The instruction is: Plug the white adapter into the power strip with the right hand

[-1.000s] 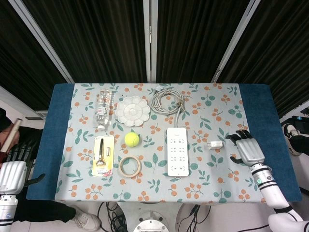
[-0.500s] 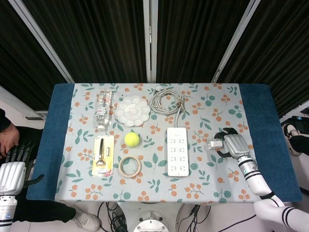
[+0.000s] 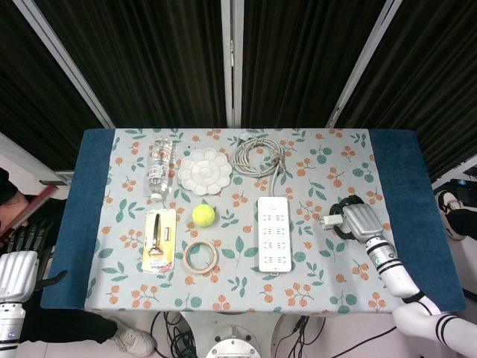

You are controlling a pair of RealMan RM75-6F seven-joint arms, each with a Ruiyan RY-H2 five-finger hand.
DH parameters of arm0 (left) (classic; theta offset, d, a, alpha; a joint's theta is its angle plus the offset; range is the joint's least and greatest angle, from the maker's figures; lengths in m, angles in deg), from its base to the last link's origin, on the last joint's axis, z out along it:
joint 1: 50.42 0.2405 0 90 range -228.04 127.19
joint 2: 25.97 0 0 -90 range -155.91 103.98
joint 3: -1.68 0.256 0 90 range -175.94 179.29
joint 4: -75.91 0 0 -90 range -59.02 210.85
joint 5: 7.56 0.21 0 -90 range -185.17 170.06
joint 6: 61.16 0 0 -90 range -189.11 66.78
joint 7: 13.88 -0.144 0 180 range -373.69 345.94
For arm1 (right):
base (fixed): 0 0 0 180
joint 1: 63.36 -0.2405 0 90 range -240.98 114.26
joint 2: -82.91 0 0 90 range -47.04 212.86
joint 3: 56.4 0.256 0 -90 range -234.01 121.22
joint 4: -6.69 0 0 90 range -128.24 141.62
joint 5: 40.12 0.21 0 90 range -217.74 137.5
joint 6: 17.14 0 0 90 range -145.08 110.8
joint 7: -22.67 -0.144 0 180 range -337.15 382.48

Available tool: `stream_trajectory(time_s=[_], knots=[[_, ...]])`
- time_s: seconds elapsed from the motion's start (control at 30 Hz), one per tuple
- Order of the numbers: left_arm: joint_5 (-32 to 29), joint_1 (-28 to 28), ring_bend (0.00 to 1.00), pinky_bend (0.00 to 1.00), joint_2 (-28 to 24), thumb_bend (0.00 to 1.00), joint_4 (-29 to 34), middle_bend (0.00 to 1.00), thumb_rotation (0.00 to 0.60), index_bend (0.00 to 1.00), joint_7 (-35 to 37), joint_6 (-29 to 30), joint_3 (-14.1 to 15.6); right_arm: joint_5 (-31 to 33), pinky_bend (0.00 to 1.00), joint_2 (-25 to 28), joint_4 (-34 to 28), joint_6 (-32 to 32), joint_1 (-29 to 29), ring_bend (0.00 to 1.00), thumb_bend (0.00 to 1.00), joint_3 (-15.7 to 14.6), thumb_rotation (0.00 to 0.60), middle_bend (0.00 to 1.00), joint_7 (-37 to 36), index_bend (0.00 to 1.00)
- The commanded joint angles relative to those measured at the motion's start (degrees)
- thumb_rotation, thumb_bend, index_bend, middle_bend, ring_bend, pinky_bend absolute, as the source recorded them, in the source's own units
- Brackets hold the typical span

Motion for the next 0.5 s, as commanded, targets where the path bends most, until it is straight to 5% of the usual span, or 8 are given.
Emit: stream_trajectory(time_s=[0.03,0.23,0.5], knots=[[0.0,0.0,0.0,0.0,0.0,0.07,-0.1,0.01,0.6,0.0,0.1,0.0,0.0,-0.9,0.15,7.4,-9.1,1.0,-2.9,0.23,0.36,0.1,0.6,0.5,14.9,0.58],[0.3,0.1,0.0,0.0,0.7,0.07,-0.4,0.01,0.6,0.0,0.5,0.1,0.2,9.0,0.15,14.5,-21.6,7.6,-8.7,0.23,0.38,0.5,0.6,0.5,42.8,0.59],[-0.2,0.5,0.0,0.0,1.1,0.07,-1.5,0.01,0.6,0.0,1.5,0.0,0.3,20.8,0.07,10.5,-24.6,3.4,-13.9,0.23,0.4,-2.6,0.6,0.52,69.2,0.6]])
